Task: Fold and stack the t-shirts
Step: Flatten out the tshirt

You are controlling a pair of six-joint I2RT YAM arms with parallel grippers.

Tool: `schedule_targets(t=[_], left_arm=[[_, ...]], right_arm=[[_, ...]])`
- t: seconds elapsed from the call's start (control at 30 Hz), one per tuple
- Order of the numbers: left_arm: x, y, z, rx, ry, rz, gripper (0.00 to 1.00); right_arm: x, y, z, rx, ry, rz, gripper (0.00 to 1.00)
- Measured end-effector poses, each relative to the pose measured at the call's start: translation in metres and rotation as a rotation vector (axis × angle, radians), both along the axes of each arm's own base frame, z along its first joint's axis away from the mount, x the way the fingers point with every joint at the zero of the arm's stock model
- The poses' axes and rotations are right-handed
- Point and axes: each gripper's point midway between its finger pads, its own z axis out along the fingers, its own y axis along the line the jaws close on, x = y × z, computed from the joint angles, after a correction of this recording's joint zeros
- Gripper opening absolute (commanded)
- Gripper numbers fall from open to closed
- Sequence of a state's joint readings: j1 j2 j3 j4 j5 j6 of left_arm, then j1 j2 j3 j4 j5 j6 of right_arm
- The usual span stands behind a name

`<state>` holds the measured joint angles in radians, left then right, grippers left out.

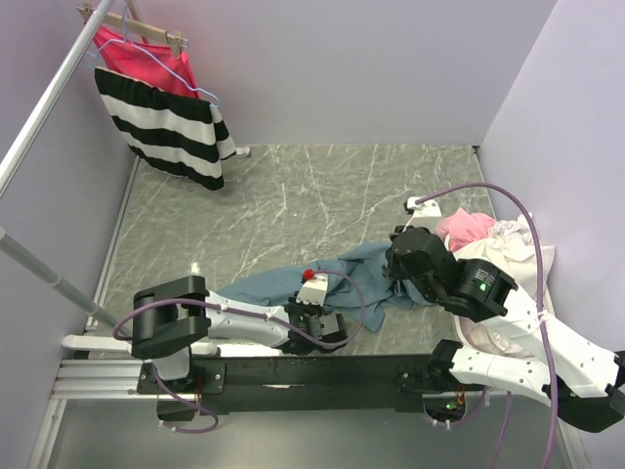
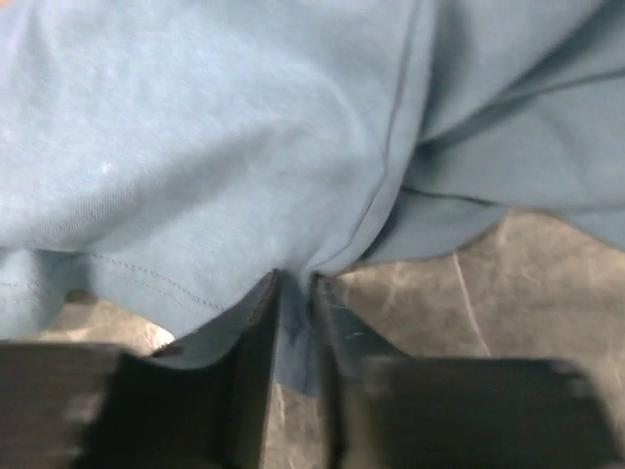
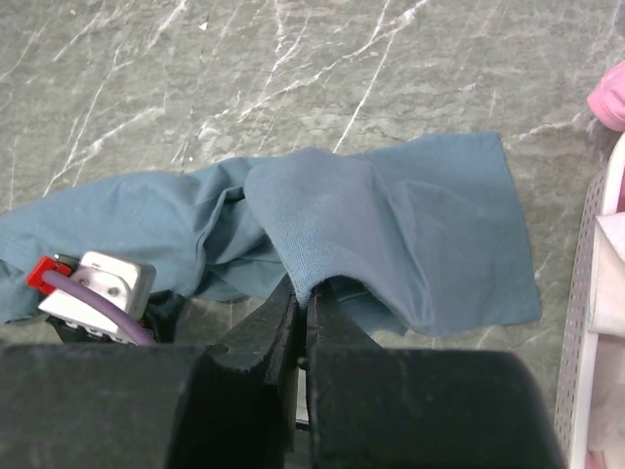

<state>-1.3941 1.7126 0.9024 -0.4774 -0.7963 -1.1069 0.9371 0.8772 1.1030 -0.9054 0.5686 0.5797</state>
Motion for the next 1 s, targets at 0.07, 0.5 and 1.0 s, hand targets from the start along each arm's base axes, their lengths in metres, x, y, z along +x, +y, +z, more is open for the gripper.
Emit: schedule_targets(t=[0.07, 0.5, 1.0], left_arm=[[0.003, 0.003, -0.001, -0.005, -0.007, 0.018, 0.01], [0.05, 0.052, 0.176, -0.333, -0.171, 0.111, 0.01], [0.025, 0.201, 0.461, -0.833, -0.582, 0.168, 0.01]], right_arm=[[0.0, 0.0, 0.0, 0.0, 0.0, -0.002, 0.03], [0.007, -0.014, 0.056, 0.002, -0.119, -0.019, 0.03], [-0.015, -0.064, 0.228, 0.215, -0.464, -0.023, 0.0]])
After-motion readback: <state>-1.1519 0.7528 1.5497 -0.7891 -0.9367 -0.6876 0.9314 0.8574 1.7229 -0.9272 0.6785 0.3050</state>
